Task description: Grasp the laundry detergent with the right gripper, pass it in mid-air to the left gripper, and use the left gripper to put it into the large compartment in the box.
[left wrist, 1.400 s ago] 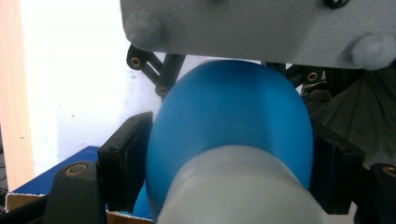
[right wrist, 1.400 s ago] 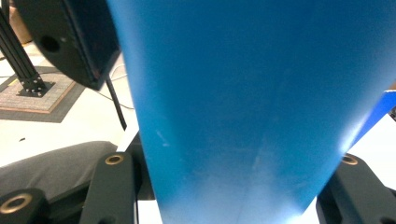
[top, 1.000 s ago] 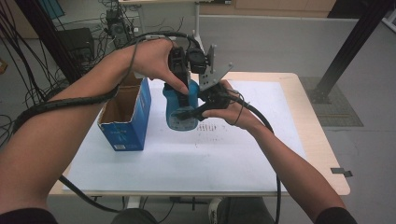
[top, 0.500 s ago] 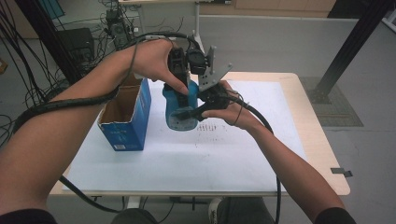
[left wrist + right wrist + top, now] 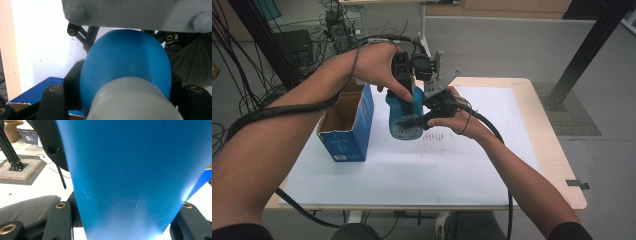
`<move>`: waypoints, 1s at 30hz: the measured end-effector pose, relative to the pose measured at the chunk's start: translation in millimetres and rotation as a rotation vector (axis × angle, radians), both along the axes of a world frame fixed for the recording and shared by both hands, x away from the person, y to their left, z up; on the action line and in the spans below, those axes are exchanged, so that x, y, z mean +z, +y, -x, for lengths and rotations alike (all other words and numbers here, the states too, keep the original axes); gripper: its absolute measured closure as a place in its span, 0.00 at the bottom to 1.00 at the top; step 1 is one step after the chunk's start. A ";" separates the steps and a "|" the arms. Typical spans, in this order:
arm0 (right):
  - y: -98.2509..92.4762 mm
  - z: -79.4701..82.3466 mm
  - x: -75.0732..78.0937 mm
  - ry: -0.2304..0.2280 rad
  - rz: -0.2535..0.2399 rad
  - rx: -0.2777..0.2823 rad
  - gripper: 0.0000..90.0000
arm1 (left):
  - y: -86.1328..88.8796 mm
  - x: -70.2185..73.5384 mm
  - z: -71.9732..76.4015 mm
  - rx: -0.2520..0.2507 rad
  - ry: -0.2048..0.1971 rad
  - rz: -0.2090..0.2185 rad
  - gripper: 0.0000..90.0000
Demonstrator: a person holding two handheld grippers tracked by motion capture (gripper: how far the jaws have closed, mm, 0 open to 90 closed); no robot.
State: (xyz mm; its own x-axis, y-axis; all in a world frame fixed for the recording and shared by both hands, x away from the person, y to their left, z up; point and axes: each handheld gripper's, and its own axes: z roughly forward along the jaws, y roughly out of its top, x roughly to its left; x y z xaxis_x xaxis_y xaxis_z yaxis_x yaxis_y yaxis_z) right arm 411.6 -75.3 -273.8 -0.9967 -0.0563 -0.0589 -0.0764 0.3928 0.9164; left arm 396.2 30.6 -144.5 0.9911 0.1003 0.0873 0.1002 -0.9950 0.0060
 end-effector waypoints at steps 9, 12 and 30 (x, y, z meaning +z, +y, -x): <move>0.4 0.1 -0.9 -0.002 0.003 0.000 0.48 | -0.1 -1.3 0.5 -0.008 -0.004 -0.004 0.42; 0.7 0.1 -1.0 -0.003 0.000 0.001 0.48 | 0.0 -1.1 0.6 -0.008 -0.002 -0.007 0.42; 0.0 0.3 -2.7 0.005 -0.002 0.001 0.48 | -1.9 -2.2 -0.5 -0.005 0.013 -0.022 0.42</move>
